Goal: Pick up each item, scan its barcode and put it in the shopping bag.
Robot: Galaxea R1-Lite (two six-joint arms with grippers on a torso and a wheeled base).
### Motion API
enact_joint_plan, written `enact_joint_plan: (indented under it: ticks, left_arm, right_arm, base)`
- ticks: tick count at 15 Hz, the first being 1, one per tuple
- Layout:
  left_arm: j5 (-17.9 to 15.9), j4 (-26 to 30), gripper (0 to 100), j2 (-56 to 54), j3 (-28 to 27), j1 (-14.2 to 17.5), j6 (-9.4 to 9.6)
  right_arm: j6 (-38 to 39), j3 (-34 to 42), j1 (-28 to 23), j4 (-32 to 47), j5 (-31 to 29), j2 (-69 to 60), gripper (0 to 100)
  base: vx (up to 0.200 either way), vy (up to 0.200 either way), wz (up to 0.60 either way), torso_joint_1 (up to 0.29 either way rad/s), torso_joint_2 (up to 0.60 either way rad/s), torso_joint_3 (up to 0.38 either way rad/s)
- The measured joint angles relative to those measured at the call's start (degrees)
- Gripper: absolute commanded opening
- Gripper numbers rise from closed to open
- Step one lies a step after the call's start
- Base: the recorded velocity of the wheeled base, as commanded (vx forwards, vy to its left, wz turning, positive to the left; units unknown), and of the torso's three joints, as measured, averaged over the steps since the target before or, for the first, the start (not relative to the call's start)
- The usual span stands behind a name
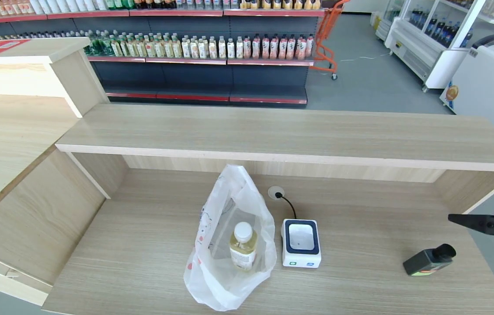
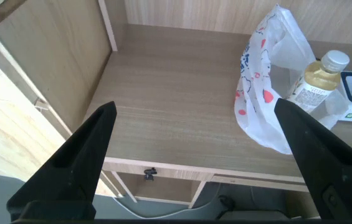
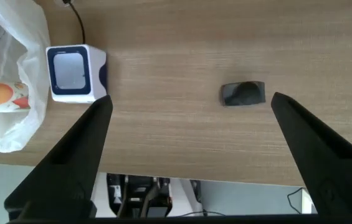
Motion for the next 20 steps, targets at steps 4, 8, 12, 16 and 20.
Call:
enact_joint_plan:
  ticks: [4, 8, 12, 16, 20]
  left_arm:
    - [0.0, 0.0, 100, 0.0, 0.0, 0.0, -0.06]
    - [0.0, 0.0, 100, 0.0, 0.0, 0.0, 0.16]
    - [-0.1, 0.0, 100, 0.0, 0.0, 0.0, 0.63]
    - [-0.2, 0.0, 100, 0.0, 0.0, 0.0, 0.77]
    - [-0.2, 0.0, 100, 0.0, 0.0, 0.1, 0.88]
  right_arm:
    - [0.7, -0.1, -0.1, 3.4, 0.0, -2.1, 100]
    - [0.7, 0.1, 0.0, 5.6, -0.4, -2.6, 100]
    - [0.2, 0.0, 0.0, 6.1, -3.3, -1.9, 100]
    - [-6.4, -0.7, -1.7, 6.1, -7.2, 0.4, 100]
    - [-21.5, -0.6, -7.2, 6.0, -10.5, 5.3, 100]
  base:
    - [-0.150, 0.000, 0.00, -0.001, 0.00, 0.003]
    - [-0.200, 0.000, 0.00, 0.010, 0.01, 0.002]
    - [0.000, -0.050, 0.00, 0.001, 0.00, 0.001]
    - [0.000, -0.200, 0.00, -0.001, 0.00, 0.008]
    - [0.000, -0.200, 0.00, 0.008, 0.00, 0.000]
